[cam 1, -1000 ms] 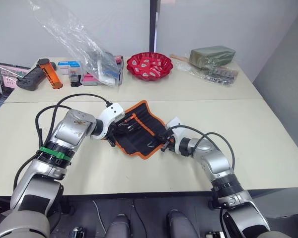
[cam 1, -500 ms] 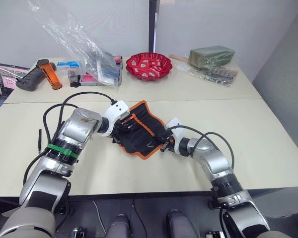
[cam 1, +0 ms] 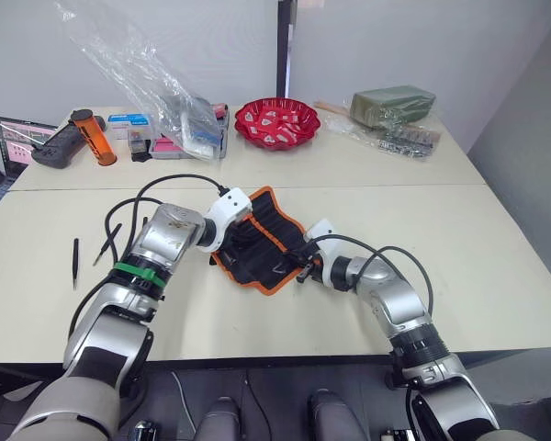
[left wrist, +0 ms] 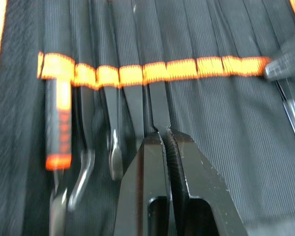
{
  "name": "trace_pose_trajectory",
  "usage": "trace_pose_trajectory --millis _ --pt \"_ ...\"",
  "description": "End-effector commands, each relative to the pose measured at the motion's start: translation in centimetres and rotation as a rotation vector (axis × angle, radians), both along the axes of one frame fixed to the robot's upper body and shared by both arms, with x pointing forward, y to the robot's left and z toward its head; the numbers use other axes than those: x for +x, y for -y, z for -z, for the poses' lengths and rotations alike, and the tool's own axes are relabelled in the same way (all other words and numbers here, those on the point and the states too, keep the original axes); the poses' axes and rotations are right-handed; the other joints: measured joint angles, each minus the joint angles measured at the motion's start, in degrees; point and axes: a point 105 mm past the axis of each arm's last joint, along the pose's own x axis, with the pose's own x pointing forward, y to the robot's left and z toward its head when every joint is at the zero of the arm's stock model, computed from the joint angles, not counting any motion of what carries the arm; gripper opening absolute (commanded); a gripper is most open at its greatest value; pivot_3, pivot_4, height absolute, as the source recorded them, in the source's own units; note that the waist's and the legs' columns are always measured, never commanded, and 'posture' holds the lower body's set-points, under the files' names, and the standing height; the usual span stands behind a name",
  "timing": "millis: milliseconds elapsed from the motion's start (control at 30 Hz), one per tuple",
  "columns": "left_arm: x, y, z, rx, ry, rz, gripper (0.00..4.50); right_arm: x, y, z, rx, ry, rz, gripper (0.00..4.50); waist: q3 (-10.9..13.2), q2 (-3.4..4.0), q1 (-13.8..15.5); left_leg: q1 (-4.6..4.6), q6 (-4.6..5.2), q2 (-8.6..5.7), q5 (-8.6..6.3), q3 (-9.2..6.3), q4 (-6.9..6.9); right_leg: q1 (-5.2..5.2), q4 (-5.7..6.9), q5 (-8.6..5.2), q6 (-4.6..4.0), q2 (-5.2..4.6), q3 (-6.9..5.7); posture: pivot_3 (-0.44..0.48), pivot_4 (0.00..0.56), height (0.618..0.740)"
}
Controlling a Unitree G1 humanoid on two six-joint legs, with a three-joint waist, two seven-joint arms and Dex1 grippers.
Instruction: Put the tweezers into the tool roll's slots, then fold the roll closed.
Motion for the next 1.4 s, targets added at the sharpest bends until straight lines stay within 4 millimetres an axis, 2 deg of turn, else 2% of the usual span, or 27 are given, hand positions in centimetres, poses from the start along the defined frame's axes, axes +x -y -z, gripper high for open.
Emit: trace_pose_trajectory --millis 33,267,467,633,733,933,1067,1133,1167,1233,1300,1400 --pt "1.4 0.6 -1.8 -0.016 0.088 0.001 0.0 -1.6 0.1 3.9 -0.067 -0.149 -0.012 0.02 0.0 0.0 0.05 0.0 0.0 0.0 0.0 0.0 0.0 0.0 -0.01 0.0 0.0 0.0 0.0 0.0 0.15 0.74" --pt "2.0 1.2 -2.0 -0.044 0.096 0.003 0.0 -1.6 0.3 3.9 -0.069 -0.15 -0.002 0.02 0.0 0.0 0.18 -0.02 0.0 -0.01 0.0 0.0 0.01 0.02 -0.06 -0.02 0.03 -0.01 0.0 0.0 0.15 0.74" --pt "1.7 0.9 -2.7 -0.052 0.081 0.009 1.86 -1.4 0.5 3.8 -0.07 -0.15 0.005 0.0 0.0 0.0 -0.03 -0.02 0.0 -0.01 0.0 -0.01 0.01 0.03 -0.06 -0.03 0.05 0.0 0.0 0.0 0.15 0.74" --pt "0.5 -0.9 -4.1 -0.053 0.071 0.01 3.46 -0.6 0.5 3.1 -0.049 -0.139 0.007 0.0 0.0 0.0 -0.21 -0.01 0.0 -0.01 0.0 -0.01 -0.02 0.01 -0.04 -0.03 0.05 0.0 0.0 0.0 0.15 0.74" --pt "-0.6 -2.6 -5.9 -0.094 0.082 -0.023 3.46 -0.3 0.5 2.2 -0.035 -0.118 -0.011 0.0 0.0 0.0 -0.34 0.04 0.0 0.01 0.0 -0.01 -0.08 0.01 -0.02 -0.03 0.05 0.0 0.0 0.0 0.15 0.74" --pt "-3.9 -5.3 -8.4 -0.175 0.111 -0.084 3.46 0.8 0.2 -1.8 0.081 -0.053 -0.035 0.0 0.03 0.04 -0.18 0.01 0.0 0.02 0.0 -0.04 -0.08 -0.02 0.0 -0.03 0.05 0.0 0.0 0.0 0.15 0.74" --pt "-5.6 -7.7 -9.4 -0.229 0.147 -0.163 3.46 1.3 0.3 -2.9 0.111 -0.033 -0.041 0.0 0.05 0.05 -0.14 -0.12 -0.01 0.0 0.01 -0.09 -0.06 -0.08 -0.06 -0.03 0.04 -0.01 0.0 0.0 0.15 0.74" --pt "-6.1 -9.2 -9.7 -0.252 0.174 -0.228 3.46 1.5 0.5 -2.9 0.105 -0.026 -0.039 0.0 0.06 0.06 -0.12 -0.17 -0.01 0.0 0.01 -0.11 -0.07 -0.14 -0.04 -0.03 0.04 0.0 0.0 0.0 0.15 0.74" --pt "-6.4 -10.6 -9.6 -0.253 0.193 -0.288 3.46 1.6 0.6 -2.8 0.102 -0.028 -0.038 0.0 0.06 0.06 -0.17 -0.21 -0.02 0.0 0.01 -0.11 -0.06 -0.17 -0.04 -0.02 0.04 0.0 0.0 0.0 0.15 0.74" --pt "-7.8 -13.3 -9.3 -0.256 0.228 -0.39 3.46 1.9 0.7 -3.1 0.126 -0.028 -0.038 0.0 0.06 0.06 -0.54 -0.2 -0.02 0.0 0.01 -0.1 -0.09 -0.18 -0.06 -0.02 0.03 -0.01 0.0 0.0 0.15 0.74" --pt "-9.0 -14.9 -8.9 -0.259 0.249 -0.46 3.46 2.2 0.9 -3.7 0.157 -0.03 -0.035 0.0 0.06 0.06 -0.59 -0.17 -0.01 0.03 0.0 -0.04 -0.17 -0.28 -0.02 -0.01 0.0 0.0 0.01 0.0 0.15 0.74" --pt "-10.6 -17.5 -8.2 -0.251 0.291 -0.579 3.46 2.4 1.1 -3.0 0.097 -0.032 -0.042 0.0 0.06 0.06 -0.36 -0.49 -0.02 0.05 0.01 -0.04 -0.16 -0.67 0.08 0.01 -0.04 0.0 0.01 0.0 0.15 0.74"
